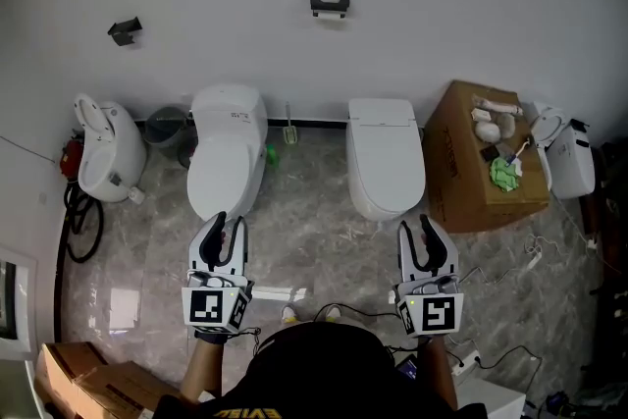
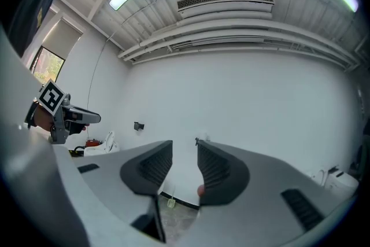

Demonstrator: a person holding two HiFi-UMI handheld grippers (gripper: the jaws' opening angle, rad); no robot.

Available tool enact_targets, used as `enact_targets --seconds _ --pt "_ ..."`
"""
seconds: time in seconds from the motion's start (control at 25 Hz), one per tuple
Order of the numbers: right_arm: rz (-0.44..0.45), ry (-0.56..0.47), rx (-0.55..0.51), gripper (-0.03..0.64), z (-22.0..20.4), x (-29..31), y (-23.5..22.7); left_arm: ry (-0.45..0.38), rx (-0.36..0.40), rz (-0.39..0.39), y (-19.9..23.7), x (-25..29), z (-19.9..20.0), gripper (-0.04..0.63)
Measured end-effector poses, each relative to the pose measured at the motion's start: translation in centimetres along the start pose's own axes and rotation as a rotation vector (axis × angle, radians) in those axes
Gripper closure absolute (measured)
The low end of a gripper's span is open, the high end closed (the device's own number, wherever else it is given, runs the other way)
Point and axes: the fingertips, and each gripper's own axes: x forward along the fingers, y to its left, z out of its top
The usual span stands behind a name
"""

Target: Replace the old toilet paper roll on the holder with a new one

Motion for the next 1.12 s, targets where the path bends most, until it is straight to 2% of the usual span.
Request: enact_targets --seconds 0.2,0.32,0.4,0.48,0.64,0.8,1.0,1.12 --pt "-0.006 0.0 0.012 0.425 0.2 -0.1 -0.6 -0.004 0.021 -0.012 -0.5 0.3 0.1 0.336" --pt "0.055 -0.01 0.046 0.376 0.5 0.4 1.0 -0.008 0.046 -0.037 -0.1 0.3 0.1 0.214" --pt "0.117 -0.018 0.085 0.266 0.6 0.6 2.7 0.001 0.059 -0.056 0.1 0.1 -0.3 0.181" --pt "0.14 -0.022 0.098 0.212 0.7 0.9 4.1 -0.001 0.058 -0.064 0.5 -0.3 -0.2 0.173" --pt "0.112 -0.031 0.102 0.175 1.4 1.5 5.8 0.008 0.057 -0.058 2.7 -1.8 -0.7 0.173" --pt "0.071 -0.027 0.113 0.169 1.8 2.0 7.4 -0.027 0.002 -0.078 4.8 -2.7 -0.5 0.173" --pt "0.054 -0.002 0.125 0.169 1.4 2.0 10.9 -0.043 0.035 -0.115 6.5 -3.4 -0.4 0.172" --pt "0.042 0.024 0.108 0.169 0.8 1.8 11.8 -0.003 0.002 -0.109 7.7 -3.4 -1.5 0.173"
